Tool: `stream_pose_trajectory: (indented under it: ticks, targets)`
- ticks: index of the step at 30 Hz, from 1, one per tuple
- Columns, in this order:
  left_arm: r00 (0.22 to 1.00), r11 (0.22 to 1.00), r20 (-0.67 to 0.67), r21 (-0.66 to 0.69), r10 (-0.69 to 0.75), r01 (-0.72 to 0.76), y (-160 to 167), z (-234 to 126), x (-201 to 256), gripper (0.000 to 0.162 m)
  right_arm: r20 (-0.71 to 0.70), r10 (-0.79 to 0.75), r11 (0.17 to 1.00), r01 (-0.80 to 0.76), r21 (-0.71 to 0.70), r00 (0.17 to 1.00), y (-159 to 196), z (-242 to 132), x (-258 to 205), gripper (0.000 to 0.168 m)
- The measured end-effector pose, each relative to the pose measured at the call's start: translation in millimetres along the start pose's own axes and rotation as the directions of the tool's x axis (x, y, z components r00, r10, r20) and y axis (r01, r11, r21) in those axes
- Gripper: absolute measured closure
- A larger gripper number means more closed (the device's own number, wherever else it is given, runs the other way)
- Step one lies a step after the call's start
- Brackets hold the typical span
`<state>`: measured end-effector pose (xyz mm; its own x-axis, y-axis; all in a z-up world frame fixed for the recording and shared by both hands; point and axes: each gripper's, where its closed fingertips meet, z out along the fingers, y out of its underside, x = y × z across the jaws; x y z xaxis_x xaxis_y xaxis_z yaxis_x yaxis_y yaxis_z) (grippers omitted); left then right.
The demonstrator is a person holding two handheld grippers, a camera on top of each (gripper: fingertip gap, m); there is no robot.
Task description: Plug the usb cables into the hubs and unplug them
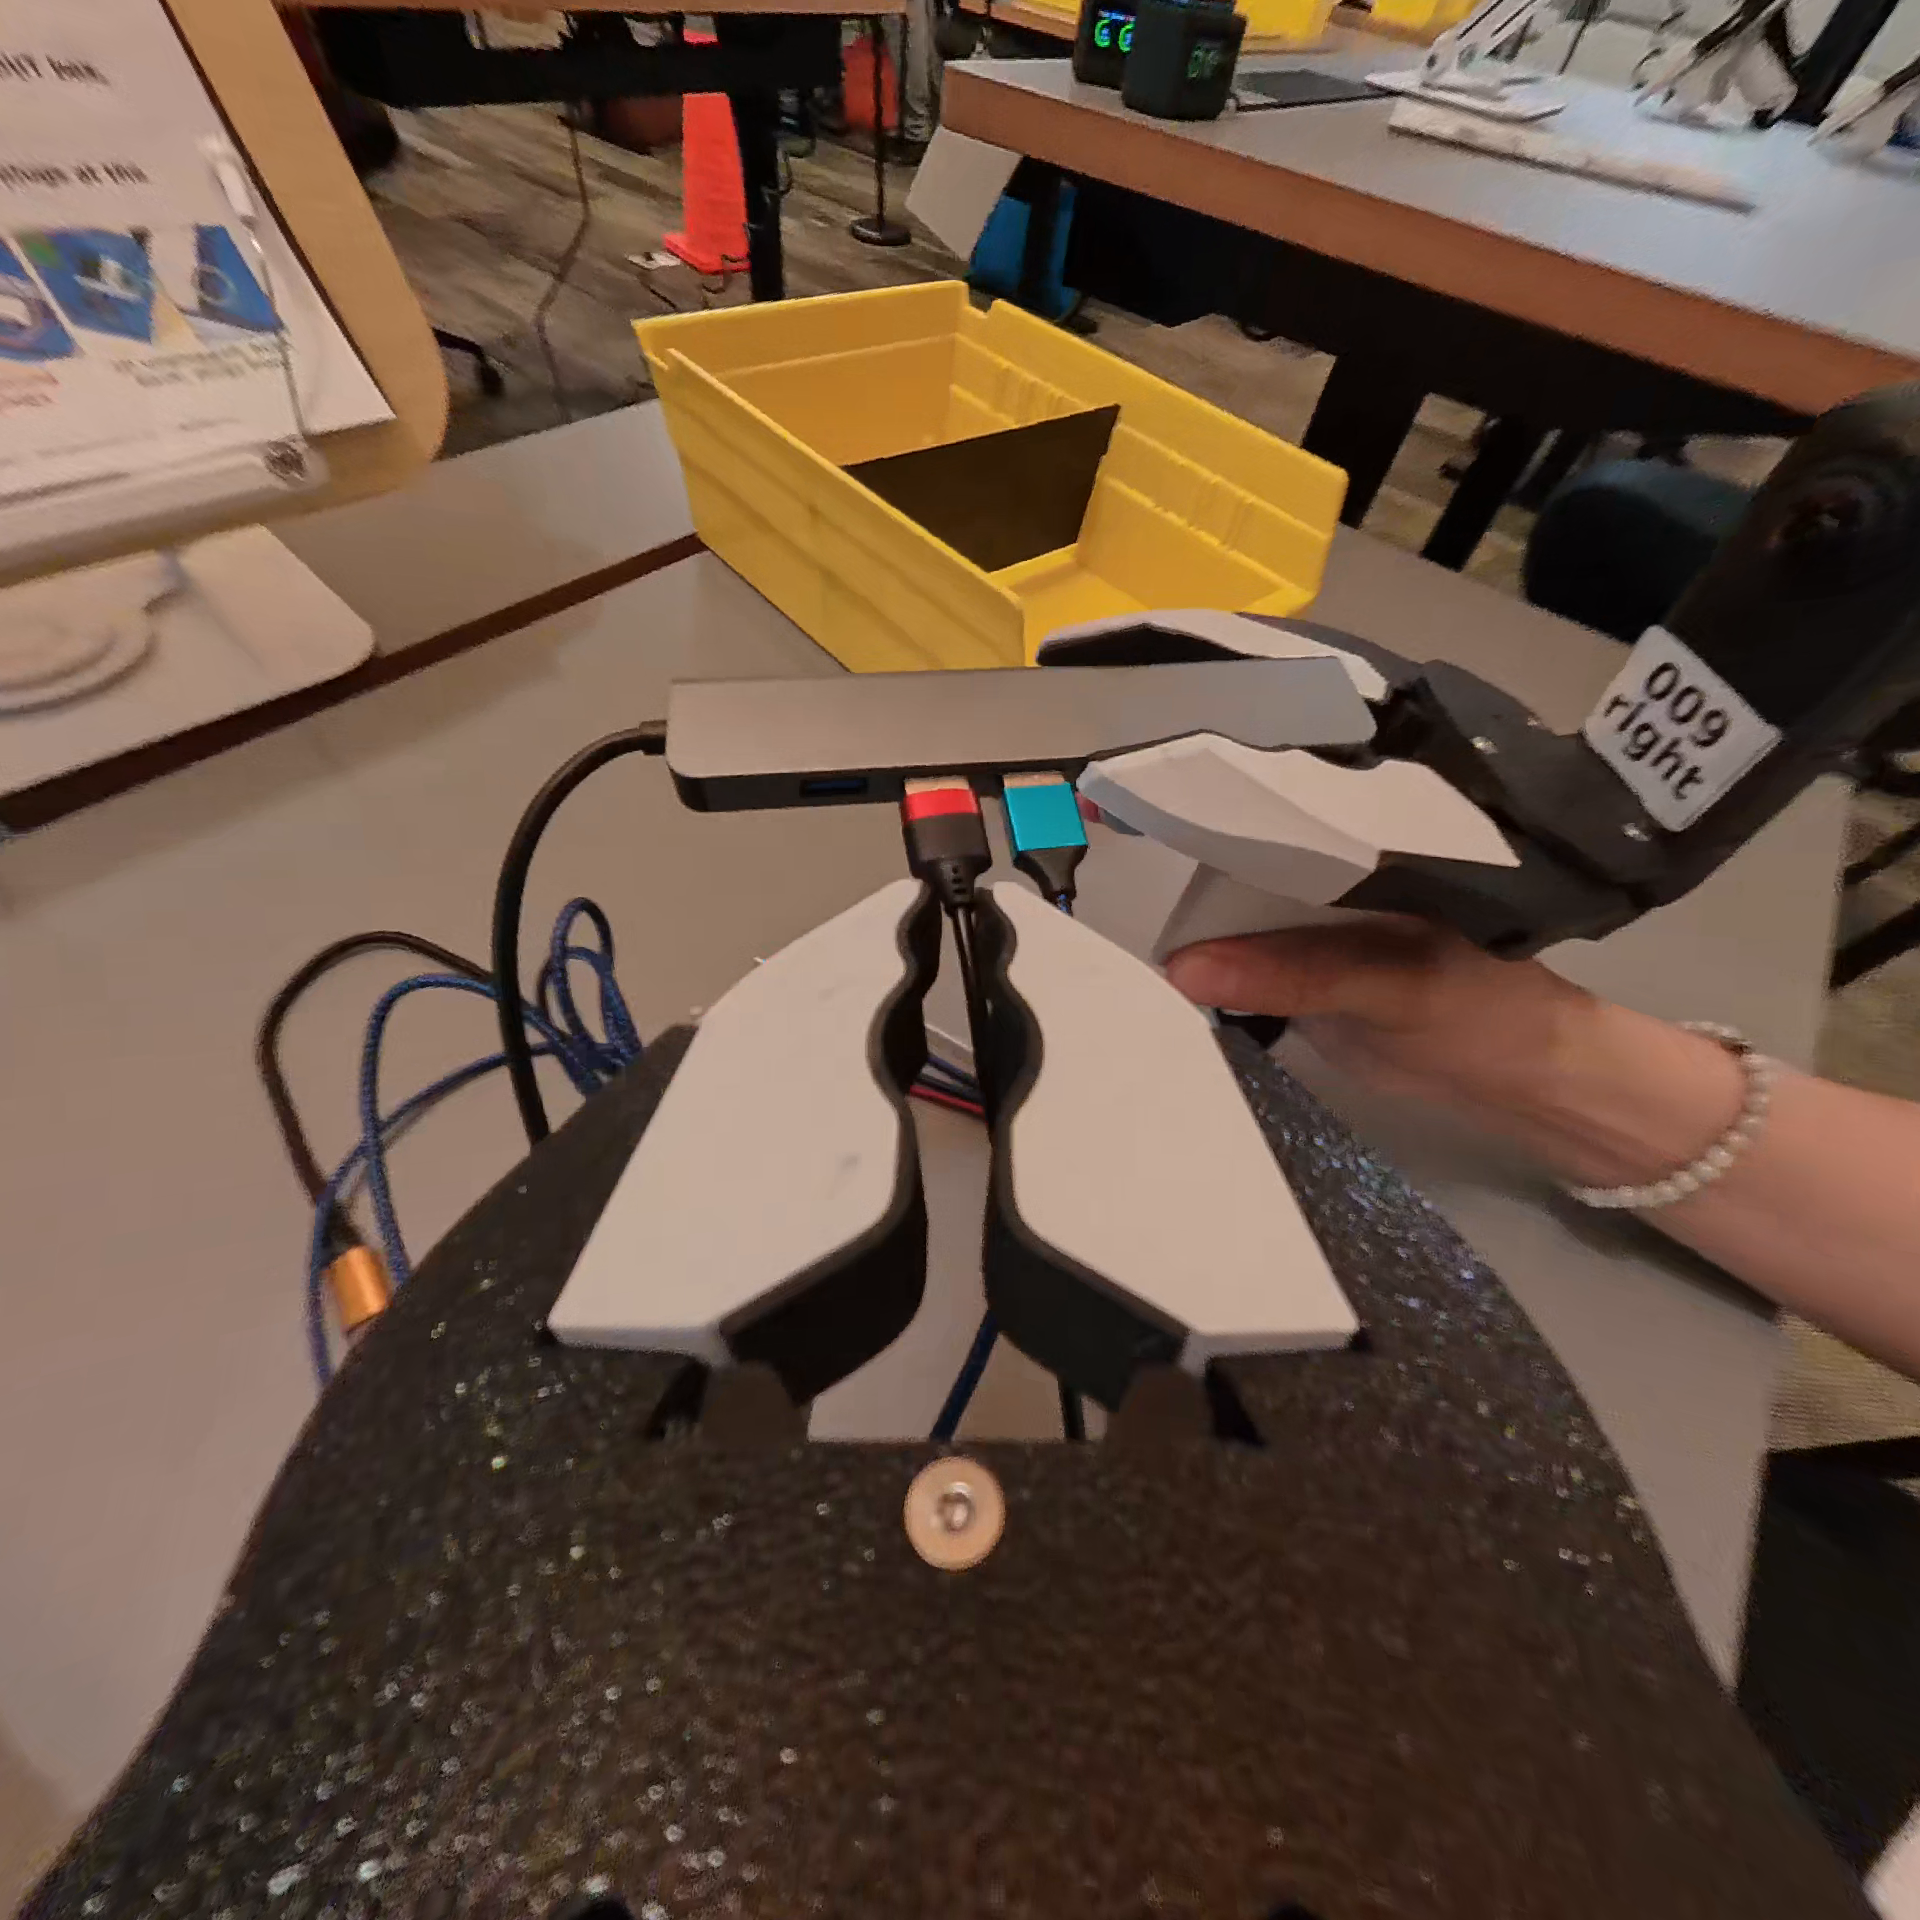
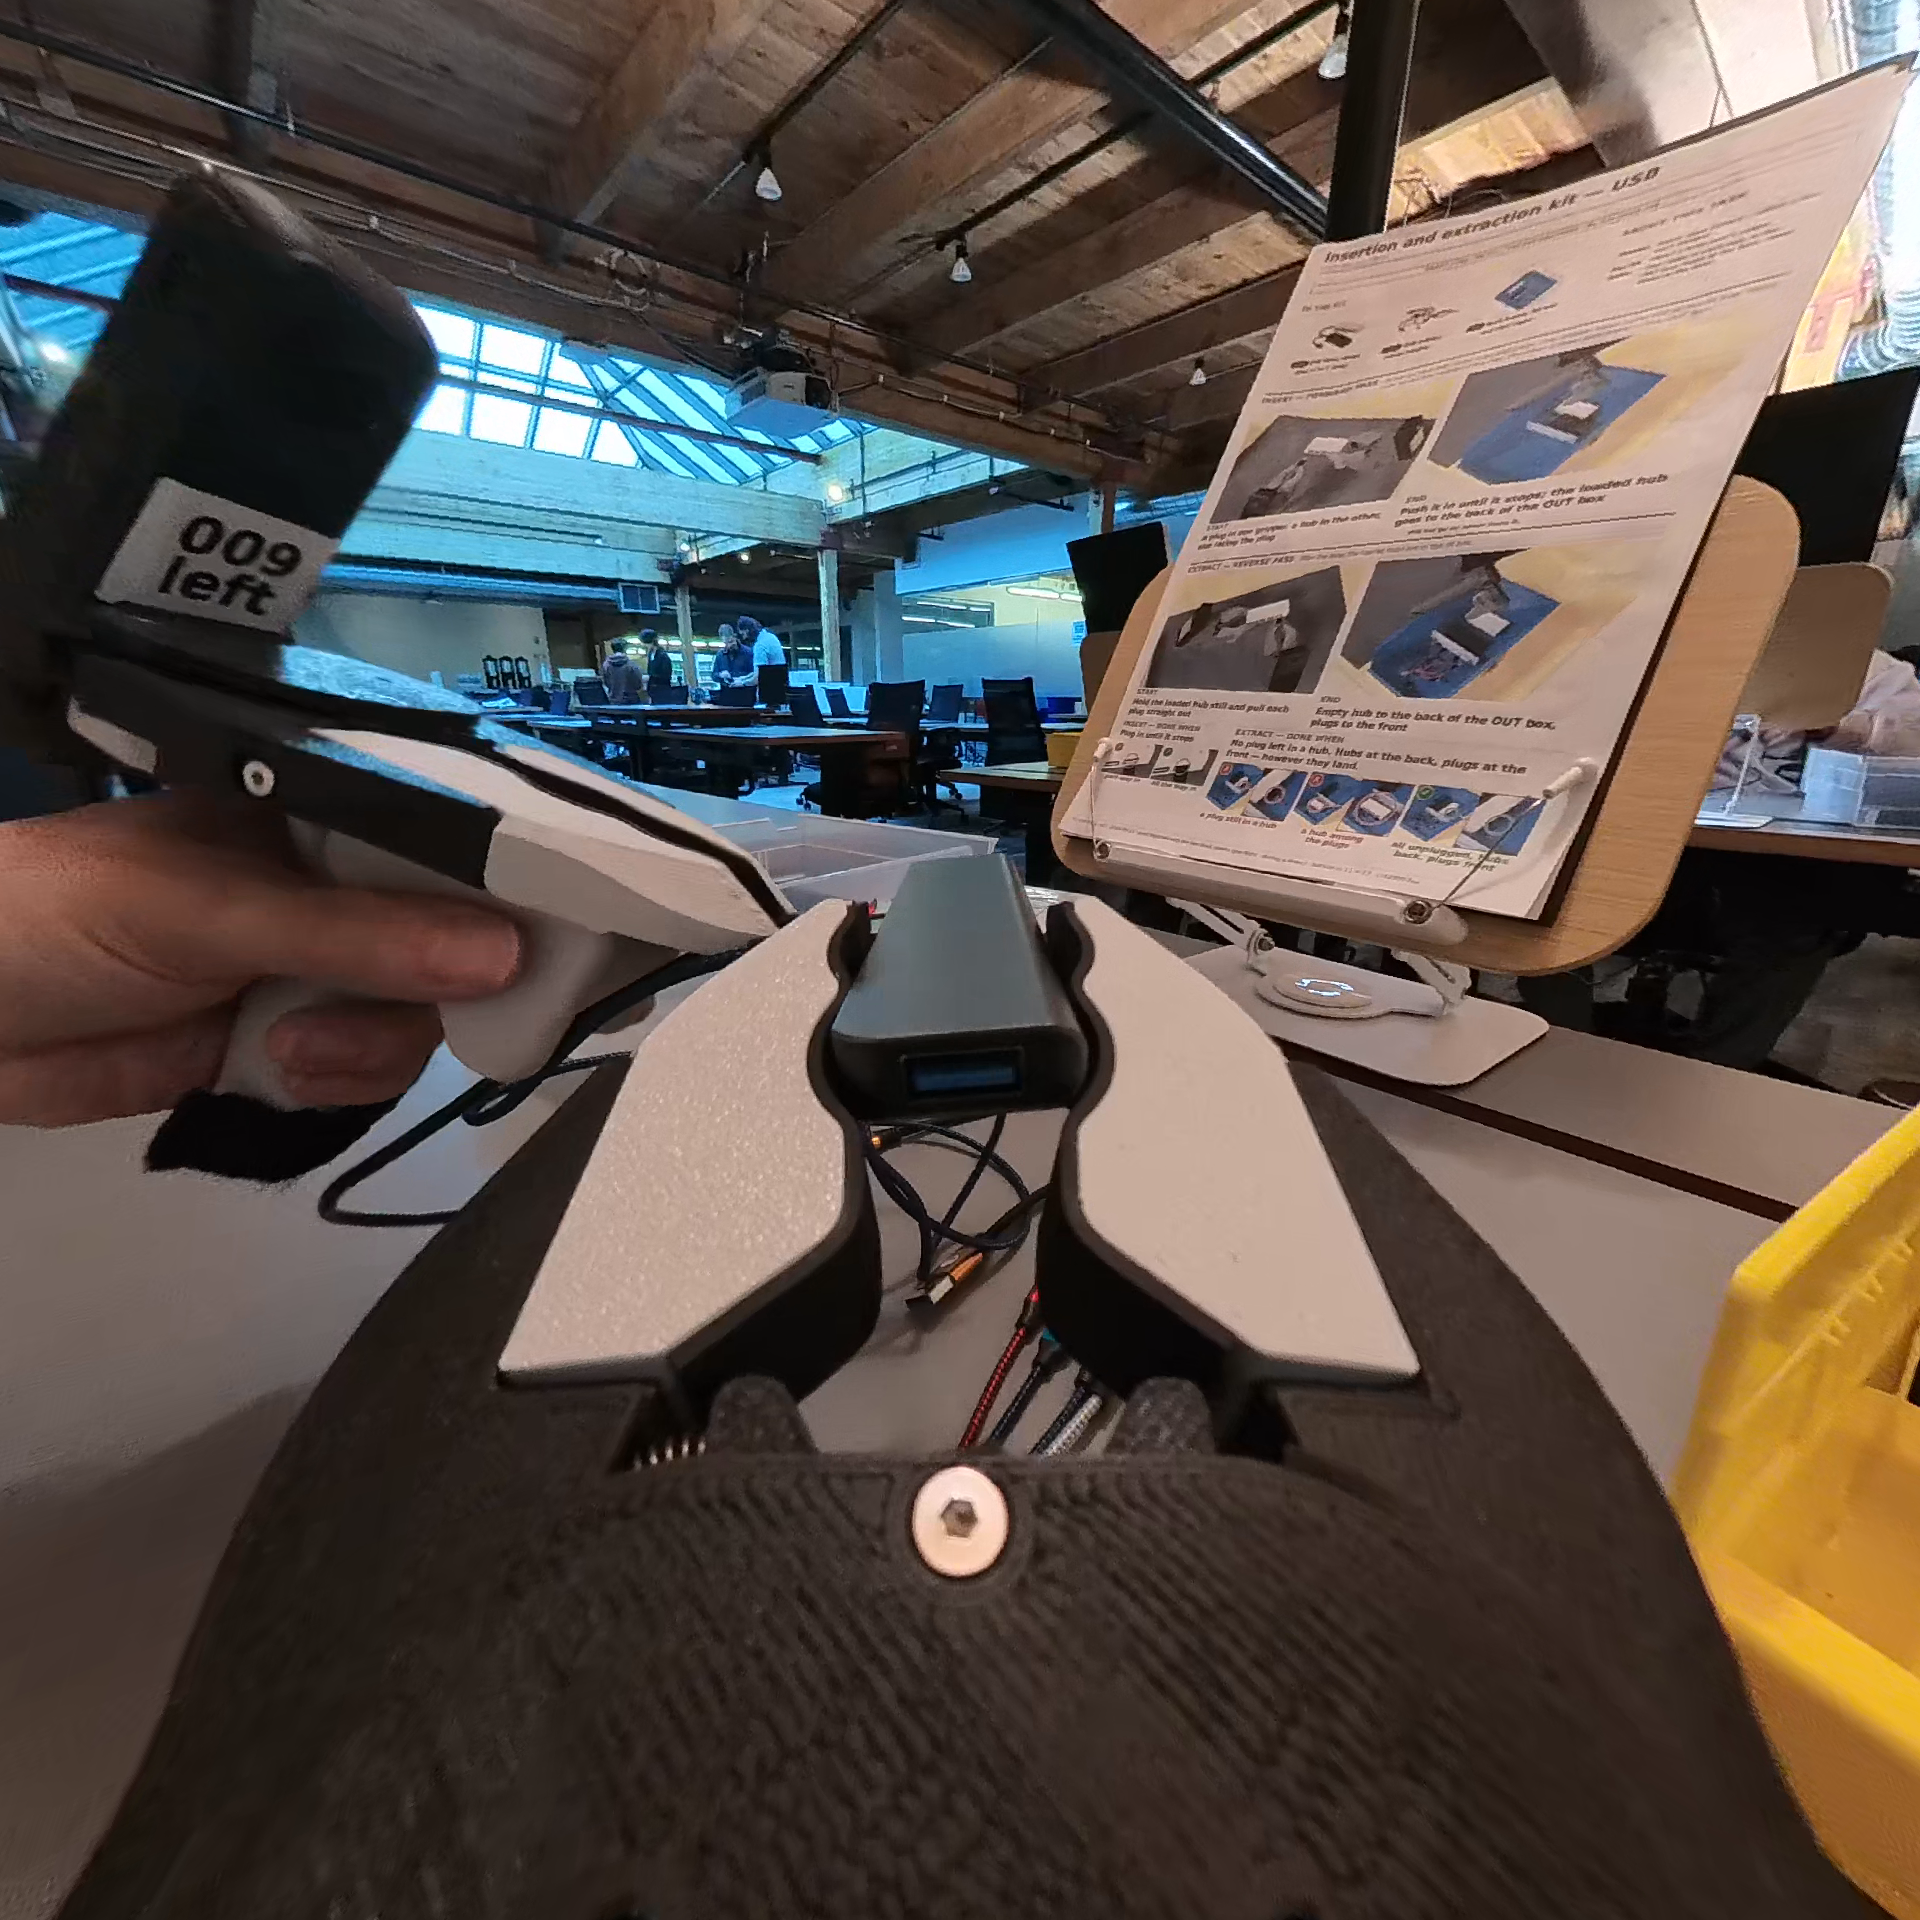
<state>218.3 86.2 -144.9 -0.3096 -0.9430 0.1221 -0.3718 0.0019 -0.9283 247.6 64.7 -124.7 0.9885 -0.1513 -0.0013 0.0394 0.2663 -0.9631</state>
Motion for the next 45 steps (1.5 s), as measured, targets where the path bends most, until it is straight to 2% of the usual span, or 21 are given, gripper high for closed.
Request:
stream_pose_trajectory:
  ticks: [4, 6, 11, 15, 19, 20, 22, 24, 27, 29, 34, 37, 39, 41, 45]
  targets:
    - [0.975, 0.982, 0.123, -0.048, 0.187, -0.182, 4, 1, -3, 0.158, 0.021, -0.006, 1.0, 0.007, -0.012, 1.0, 3, -1, -2, 0.134]
    - [0.958, 0.972, 0.164, -0.051, 0.236, -0.231, 4, 1, -4, 0.158, 0.029, 0.017, 1.0, -0.016, -0.021, 0.999, 5, 0, -2, 0.133]
    - [0.946, 0.968, 0.206, -0.019, 0.25, -0.252, 1, 2, -8, 0.159, 0.023, 0.007, 0.998, -0.005, -0.056, 1.0, 11, 1, -1, 0.133]
    - [0.936, 0.961, 0.216, -0.048, 0.277, -0.273, 4, 5, -13, 0.159, 0.006, -0.01, 0.996, 0.01, -0.086, 1.0, 17, 2, 0, 0.132]
    - [0.963, 0.975, 0.17, 0.036, 0.209, -0.218, -7, 7, -10, 0.158, -0.034, 0.05, 0.998, -0.052, -0.046, 0.998, 10, 2, 7, 0.133]
    - [0.971, 0.979, 0.142, 0.046, 0.191, -0.2, -10, 7, -8, 0.155, -0.036, 0.04, 0.998, -0.041, -0.043, 0.999, 7, 1, 9, 0.133]
    - [0.979, 0.981, 0.132, 0.095, 0.154, -0.167, -22, -4, -8, 0.132, -0.09, 0.008, 0.999, -0.011, -0.038, 0.996, -4, -4, 20, 0.133]
    - [0.979, 0.974, 0.168, 0.17, 0.119, -0.147, -37, -28, -15, 0.12, -0.118, -0.014, 1.0, 0.013, -0.011, 0.993, -21, -12, 32, 0.133]
    - [0.964, 0.953, 0.263, 0.28, 0.041, -0.117, -46, -75, -41, 0.116, -0.134, -0.059, 0.997, 0.066, 0.043, 0.989, -52, -24, 41, 0.133]
    - [0.964, 0.961, 0.262, 0.257, 0.035, -0.104, -28, -92, -52, 0.116, -0.104, -0.047, 0.997, 0.052, 0.048, 0.993, -62, -27, 39, 0.133]
    - [0.995, 0.997, 0.065, 0.008, 0.079, -0.08, 50, -97, -39, 0.088, -0.108, -0.125, 0.992, 0.127, 0.005, 0.986, -58, -25, 34, 0.133]
    - [0.989, 0.987, 0.063, -0.097, 0.135, -0.129, 88, -105, -41, 0.088, -0.101, -0.169, 0.985, 0.17, 0.004, 0.98, -65, -22, 25, 0.133]
    - [0.984, 0.98, 0.074, -0.132, 0.16, -0.149, 103, -111, -46, 0.089, -0.095, -0.184, 0.983, 0.186, 0.004, 0.978, -73, -20, 19, 0.133]
    - [0.991, 0.981, 0.046, -0.158, 0.125, -0.116, 115, -115, -45, 0.089, -0.114, -0.19, 0.981, 0.194, 0.026, 0.975, -84, -21, 17, 0.133]
    - [0.995, 0.989, 0.054, -0.128, 0.087, -0.08, 118, -115, -50, 0.091, -0.138, -0.202, 0.975, 0.212, 0.066, 0.97, -118, -16, 23, 0.133]
